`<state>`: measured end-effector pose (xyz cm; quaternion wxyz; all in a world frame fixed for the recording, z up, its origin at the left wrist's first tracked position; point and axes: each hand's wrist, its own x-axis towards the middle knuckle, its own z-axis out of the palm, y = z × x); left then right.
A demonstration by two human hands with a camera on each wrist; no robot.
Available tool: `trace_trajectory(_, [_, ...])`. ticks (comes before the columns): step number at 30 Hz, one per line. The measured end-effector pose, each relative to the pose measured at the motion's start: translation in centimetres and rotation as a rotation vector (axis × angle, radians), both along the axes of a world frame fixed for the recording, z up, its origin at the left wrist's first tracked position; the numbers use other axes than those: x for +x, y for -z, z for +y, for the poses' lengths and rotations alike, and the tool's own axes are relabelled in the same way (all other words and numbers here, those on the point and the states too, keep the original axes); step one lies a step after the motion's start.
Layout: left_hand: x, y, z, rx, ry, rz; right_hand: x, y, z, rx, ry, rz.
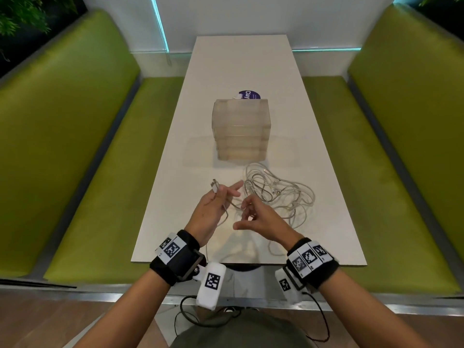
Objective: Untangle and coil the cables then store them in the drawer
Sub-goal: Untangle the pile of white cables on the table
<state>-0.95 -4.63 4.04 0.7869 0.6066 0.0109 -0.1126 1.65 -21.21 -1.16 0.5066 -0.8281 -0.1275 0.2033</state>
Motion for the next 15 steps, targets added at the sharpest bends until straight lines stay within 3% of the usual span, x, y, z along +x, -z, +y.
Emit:
trace_trajectory(6, [-0.1, -3.6, 0.8, -0.109, -0.088, -0.104, 4.7, 1.3, -1.1, -0.39, 0.027, -0.198])
trace_trajectory(8, [0.3, -4.4, 1.5, -0.095, -0.153, -0.095, 5.6, 1.4, -1.5, -0.417, 0.036, -0.204])
trace_trajectory(11, [1.0, -3.5, 2.9, 0.13, -0.198, -0.089, 6.1, 0.8, -1.3, -0.295, 0.069, -0.189])
trace_trajectory(15, [1.4, -0.9, 2.6, 0.602, -0.018, -0.089, 5.8, -0.9, -0.1, -0.115, 0.146, -0.13])
